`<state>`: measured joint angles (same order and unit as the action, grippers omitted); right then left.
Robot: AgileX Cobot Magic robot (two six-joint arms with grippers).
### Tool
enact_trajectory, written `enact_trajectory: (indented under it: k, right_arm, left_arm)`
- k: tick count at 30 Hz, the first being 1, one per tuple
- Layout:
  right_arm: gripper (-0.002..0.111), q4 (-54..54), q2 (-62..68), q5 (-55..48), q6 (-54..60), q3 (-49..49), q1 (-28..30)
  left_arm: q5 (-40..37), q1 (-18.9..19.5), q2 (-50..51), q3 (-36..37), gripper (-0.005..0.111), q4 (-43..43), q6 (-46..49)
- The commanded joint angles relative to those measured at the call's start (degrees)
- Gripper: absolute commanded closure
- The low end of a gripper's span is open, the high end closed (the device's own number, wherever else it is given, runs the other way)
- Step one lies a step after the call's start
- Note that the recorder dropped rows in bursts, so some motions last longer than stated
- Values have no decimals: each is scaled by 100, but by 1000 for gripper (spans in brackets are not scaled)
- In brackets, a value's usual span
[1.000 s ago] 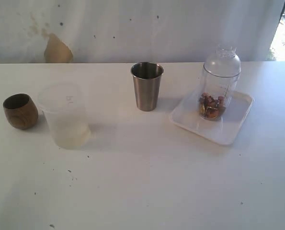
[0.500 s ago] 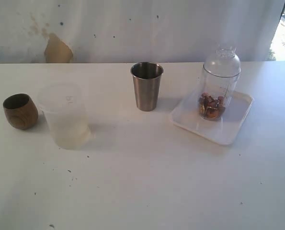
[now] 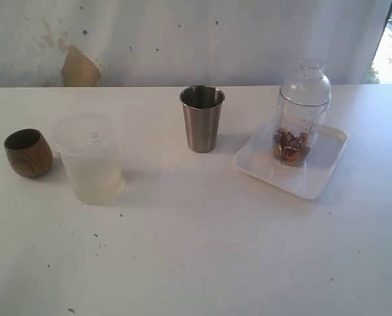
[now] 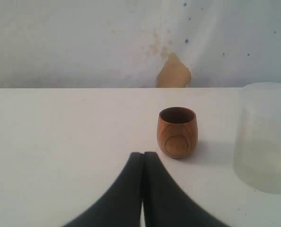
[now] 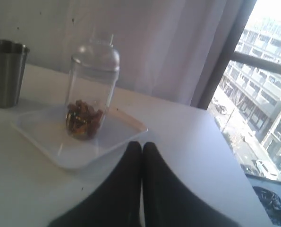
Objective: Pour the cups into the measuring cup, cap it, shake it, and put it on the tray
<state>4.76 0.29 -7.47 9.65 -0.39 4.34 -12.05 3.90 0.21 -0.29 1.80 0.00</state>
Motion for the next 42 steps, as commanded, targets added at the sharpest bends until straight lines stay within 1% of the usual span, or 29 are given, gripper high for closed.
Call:
enact_trajectory:
  k: [1,3,7,13,17,23,42]
  right_arm:
    - [108,2,-29,-789,73,39,-29]
    - [108,2,-29,-1082,4,39,-29]
    - [108,2,-29,-1173,-360,39,-29]
    - [108,2,-29,-1426,-409,39,-29]
    - [108,2,-29,-1413,-409,39,-29]
    - [108,-7,-29,-1318,-719,39,-29]
    - [108,-20,-29,-1287,-718,39,-29]
  left_arm:
    - [45,5,-21,29,107,-7,0]
    - [45,5,-21,29,107,-7,0]
    - [45,5,-21,29,107,-7,0]
    - [45,5,-21,29,107,-7,0]
    - [45,5,-21,29,107,-7,0]
    - [45,5,-21,29,107,-7,0]
    - [45,5,-21,29,107,-7,0]
